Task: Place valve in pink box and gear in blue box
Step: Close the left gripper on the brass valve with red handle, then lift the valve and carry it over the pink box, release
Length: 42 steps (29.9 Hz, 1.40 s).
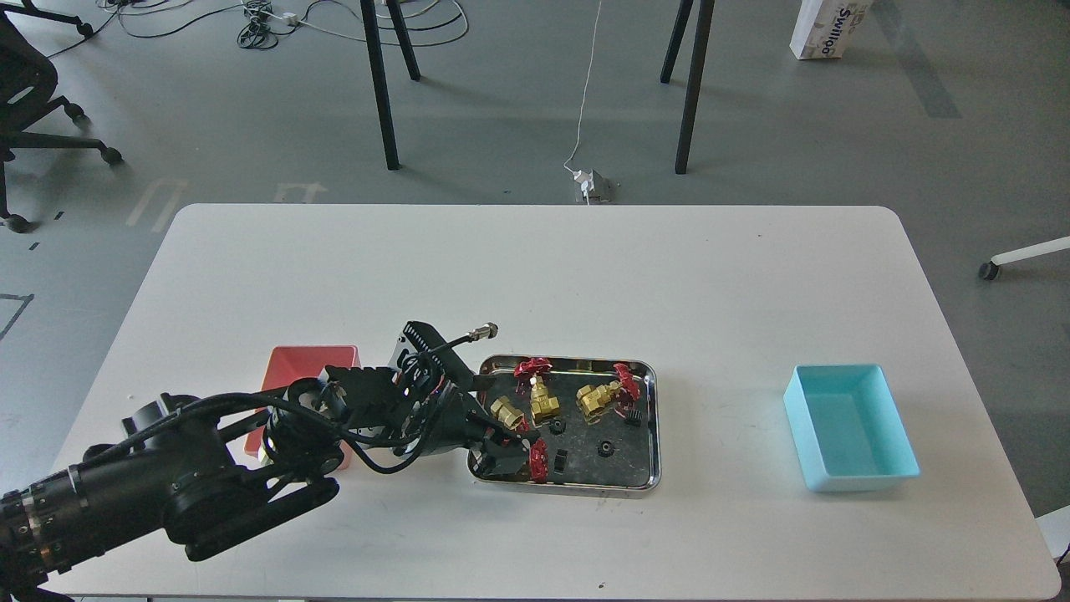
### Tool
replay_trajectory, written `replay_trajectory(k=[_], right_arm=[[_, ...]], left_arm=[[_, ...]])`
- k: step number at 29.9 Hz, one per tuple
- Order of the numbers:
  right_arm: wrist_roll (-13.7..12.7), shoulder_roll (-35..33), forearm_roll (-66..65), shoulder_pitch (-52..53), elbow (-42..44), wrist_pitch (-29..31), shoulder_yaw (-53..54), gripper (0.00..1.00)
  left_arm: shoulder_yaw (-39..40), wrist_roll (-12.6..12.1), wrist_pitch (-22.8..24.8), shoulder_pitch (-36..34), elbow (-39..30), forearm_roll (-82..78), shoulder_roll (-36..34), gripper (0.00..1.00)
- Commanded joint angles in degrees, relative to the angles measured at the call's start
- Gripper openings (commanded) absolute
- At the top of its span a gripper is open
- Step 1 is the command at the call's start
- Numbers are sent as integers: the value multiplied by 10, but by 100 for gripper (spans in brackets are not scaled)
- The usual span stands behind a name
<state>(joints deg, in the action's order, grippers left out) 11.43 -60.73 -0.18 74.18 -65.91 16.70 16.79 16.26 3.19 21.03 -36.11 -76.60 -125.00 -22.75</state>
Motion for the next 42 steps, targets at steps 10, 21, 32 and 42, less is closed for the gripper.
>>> replay_trajectory(k=[10,21,32,42], right_arm=[[0,4,-11,0,2,0,0,99],[0,4,-12,-1,9,0,0,99],[0,8,-12,-1,15,0,0,99],[0,21,-56,-1,33,2,2,99]], left_arm=[[1,1,-2,-1,14,0,12,85],[0,-6,0,-4,18,0,11,54],[6,-36,26,-2,4,0,3,15],[47,-47,31,-12,-84,99,-116,16]])
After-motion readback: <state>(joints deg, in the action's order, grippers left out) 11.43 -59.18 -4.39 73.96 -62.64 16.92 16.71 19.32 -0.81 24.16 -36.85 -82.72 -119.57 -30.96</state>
